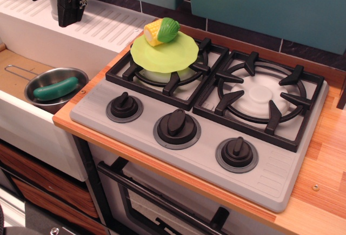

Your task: Put corncob on plate and cucumber in pot or pan in sink

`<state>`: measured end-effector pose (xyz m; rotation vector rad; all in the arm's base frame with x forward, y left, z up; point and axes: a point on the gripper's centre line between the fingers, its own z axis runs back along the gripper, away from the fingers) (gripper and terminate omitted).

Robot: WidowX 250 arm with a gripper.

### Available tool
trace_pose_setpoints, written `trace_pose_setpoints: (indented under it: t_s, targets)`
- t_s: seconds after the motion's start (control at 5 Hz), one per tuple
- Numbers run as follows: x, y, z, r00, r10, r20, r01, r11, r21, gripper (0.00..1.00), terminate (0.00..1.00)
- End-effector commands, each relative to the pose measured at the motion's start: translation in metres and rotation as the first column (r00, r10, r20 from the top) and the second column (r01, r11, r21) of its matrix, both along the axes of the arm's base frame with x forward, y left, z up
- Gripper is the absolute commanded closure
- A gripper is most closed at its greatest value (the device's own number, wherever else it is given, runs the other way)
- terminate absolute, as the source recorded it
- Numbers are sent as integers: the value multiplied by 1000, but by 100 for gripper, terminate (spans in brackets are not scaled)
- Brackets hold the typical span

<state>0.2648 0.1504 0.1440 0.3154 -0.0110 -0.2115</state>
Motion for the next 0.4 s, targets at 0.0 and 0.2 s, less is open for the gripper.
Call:
trace_pose_setpoints:
  t_s: [0.0,0.2]
  targets:
    - [9,-1,25,998,-4,68,2,1000,31,0,0]
    - [9,-1,25,998,-4,68,2,1000,31,0,100]
